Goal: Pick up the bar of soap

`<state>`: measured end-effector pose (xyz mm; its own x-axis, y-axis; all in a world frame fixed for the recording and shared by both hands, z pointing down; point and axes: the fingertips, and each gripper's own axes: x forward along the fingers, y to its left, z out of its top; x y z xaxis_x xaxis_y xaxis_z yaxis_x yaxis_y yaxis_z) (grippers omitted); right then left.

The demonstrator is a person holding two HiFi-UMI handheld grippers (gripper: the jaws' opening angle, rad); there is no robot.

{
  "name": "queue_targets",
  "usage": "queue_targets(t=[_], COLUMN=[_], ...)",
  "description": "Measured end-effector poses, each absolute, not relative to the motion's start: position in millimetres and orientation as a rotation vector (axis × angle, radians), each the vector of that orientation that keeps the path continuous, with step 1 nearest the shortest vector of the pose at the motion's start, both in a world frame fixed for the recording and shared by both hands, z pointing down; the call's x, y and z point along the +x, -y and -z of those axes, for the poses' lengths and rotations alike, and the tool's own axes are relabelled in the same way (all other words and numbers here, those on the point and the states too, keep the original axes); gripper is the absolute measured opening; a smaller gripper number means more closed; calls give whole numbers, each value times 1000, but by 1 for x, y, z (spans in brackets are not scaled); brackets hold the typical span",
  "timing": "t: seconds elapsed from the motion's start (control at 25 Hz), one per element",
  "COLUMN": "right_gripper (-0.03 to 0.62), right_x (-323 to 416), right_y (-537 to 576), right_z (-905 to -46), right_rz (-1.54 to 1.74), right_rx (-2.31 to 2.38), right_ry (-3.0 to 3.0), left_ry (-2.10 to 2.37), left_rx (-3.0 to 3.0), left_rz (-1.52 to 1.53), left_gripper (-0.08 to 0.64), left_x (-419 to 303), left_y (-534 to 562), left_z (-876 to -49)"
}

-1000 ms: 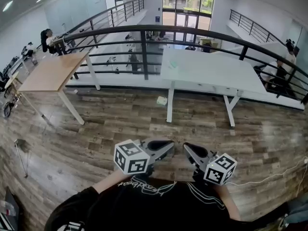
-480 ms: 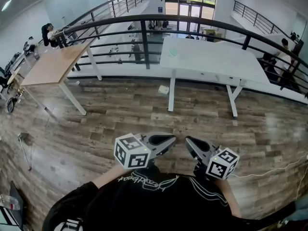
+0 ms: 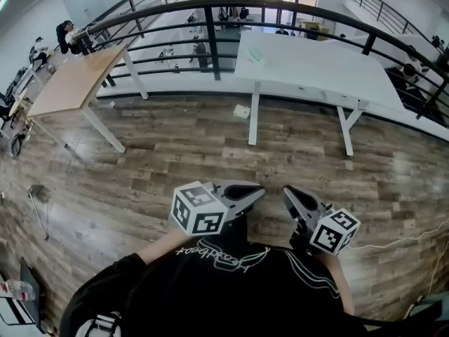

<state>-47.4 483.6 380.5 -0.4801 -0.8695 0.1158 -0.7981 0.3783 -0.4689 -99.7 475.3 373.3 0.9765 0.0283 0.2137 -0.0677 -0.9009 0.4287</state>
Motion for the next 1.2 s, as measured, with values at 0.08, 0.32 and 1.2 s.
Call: queue_targets(t=[0.08, 0.32, 1.2], right_gripper=[18, 18, 17], right_x=[-40, -8, 113], right_y=[-466, -402, -7], right_z=[-391, -420, -401], right_rz=[737, 831, 844], right_rx=[-1525, -1558, -1627], right_ry=[-2473, -2451, -2425], left_ry=[23, 2, 114], left_rx=[2666, 2618, 2606], left_rz=[-299, -314, -259], left_gripper=[5, 5, 5], left_x=[-91, -59, 41], left_y=[-456, -389, 33], left_z=[-382, -405, -368])
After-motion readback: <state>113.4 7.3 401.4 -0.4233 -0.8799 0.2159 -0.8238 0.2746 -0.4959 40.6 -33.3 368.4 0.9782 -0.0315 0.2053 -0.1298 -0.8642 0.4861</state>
